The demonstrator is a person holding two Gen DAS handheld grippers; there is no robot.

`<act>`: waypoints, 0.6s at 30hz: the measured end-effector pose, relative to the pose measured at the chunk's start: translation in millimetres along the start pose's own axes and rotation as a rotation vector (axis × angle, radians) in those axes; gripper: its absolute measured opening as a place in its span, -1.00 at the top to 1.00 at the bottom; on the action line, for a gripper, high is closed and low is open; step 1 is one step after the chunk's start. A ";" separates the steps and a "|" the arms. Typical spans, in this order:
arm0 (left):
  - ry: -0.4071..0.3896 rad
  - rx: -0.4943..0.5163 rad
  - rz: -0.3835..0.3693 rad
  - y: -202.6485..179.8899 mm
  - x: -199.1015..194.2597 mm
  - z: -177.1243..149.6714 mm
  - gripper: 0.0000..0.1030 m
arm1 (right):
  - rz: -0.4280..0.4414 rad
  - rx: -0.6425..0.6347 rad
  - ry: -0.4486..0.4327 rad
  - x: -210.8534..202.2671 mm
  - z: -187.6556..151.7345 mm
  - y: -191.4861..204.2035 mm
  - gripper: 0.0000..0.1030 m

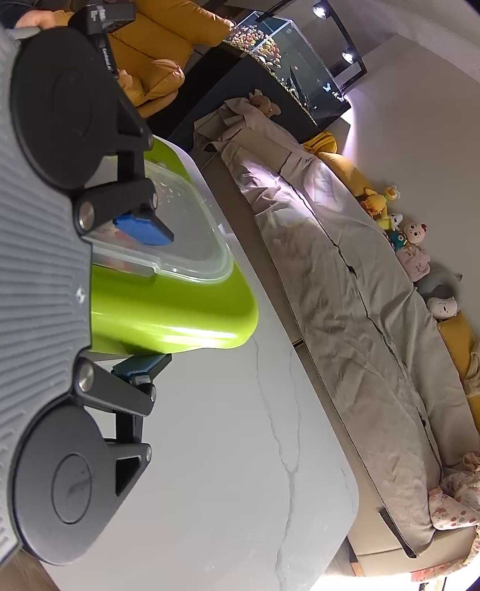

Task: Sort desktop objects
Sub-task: 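Lower the green lid onto the clear box opening with both grippers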

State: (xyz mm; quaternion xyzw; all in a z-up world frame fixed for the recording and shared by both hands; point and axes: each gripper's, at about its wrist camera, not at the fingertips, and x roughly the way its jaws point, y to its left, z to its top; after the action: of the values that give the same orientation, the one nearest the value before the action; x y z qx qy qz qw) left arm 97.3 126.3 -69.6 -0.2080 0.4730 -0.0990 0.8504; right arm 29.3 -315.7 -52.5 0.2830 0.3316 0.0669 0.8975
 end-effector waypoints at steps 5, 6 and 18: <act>0.007 -0.034 -0.033 10.6 -13.9 -0.6 -0.82 | -0.002 0.066 0.003 11.4 -6.9 -15.7 -0.29; 0.007 -0.035 -0.031 12.9 -15.5 0.2 -0.82 | -0.004 0.087 -0.007 7.1 -11.3 -18.6 -0.31; -0.013 -0.117 -0.077 20.9 0.2 17.0 -0.84 | -0.022 0.016 -0.056 -25.2 -36.3 -16.7 -0.12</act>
State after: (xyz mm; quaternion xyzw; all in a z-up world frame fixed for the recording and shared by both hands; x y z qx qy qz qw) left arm 111.2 149.3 -71.2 -0.2761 0.4641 -0.1022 0.8354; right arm -14.3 -320.5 -70.2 0.2883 0.3100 0.0463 0.9048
